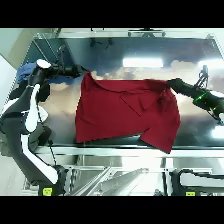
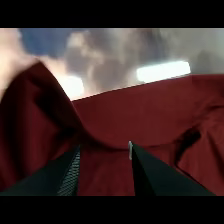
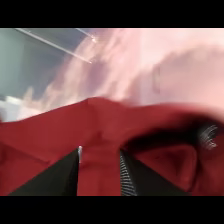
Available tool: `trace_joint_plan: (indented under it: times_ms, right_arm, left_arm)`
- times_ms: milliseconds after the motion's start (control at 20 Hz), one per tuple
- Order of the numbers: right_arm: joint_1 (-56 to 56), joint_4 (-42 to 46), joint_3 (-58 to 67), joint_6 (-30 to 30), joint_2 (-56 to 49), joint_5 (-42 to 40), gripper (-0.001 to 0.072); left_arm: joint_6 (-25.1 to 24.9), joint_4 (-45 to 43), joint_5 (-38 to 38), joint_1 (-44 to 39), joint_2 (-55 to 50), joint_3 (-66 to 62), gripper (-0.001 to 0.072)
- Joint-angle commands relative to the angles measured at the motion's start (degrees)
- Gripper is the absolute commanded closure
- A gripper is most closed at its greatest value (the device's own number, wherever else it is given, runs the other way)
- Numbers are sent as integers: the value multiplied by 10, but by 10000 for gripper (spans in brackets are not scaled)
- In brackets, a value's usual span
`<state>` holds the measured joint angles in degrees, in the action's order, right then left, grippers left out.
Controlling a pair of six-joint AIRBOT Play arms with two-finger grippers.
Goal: Fold the shirts.
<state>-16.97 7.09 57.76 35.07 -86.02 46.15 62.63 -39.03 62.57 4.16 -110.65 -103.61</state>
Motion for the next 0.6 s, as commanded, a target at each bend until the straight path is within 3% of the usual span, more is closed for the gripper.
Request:
trace_joint_plan:
  times_ms: [0, 50, 100, 150, 200, 350, 550]
  right_arm:
    - [-64, 109, 51, 37, -3, 98, 414]
    - [-90, 182, 60, 85, 8, 116, 379]
    - [-118, 268, 62, 135, 21, 130, 259]
    - [-145, 347, 62, 174, 31, 153, 220]
    - [-166, 404, 62, 193, 34, 178, 221]
    - [-213, 520, 47, 203, 31, 239, 223]
    - [-213, 545, 15, 187, 8, 259, 222]
  left_arm:
    - [72, -6, 176, 54, -22, -94, 382]
    - [95, -7, 225, 73, -14, -96, 383]
    - [122, -17, 267, 89, 2, -79, 385]
    - [139, -42, 294, 98, 23, -46, 386]
    - [148, -77, 307, 103, 54, 3, 424]
    - [148, -151, 278, 104, 164, 191, 422]
    - [143, -175, 210, 104, 277, 437, 421]
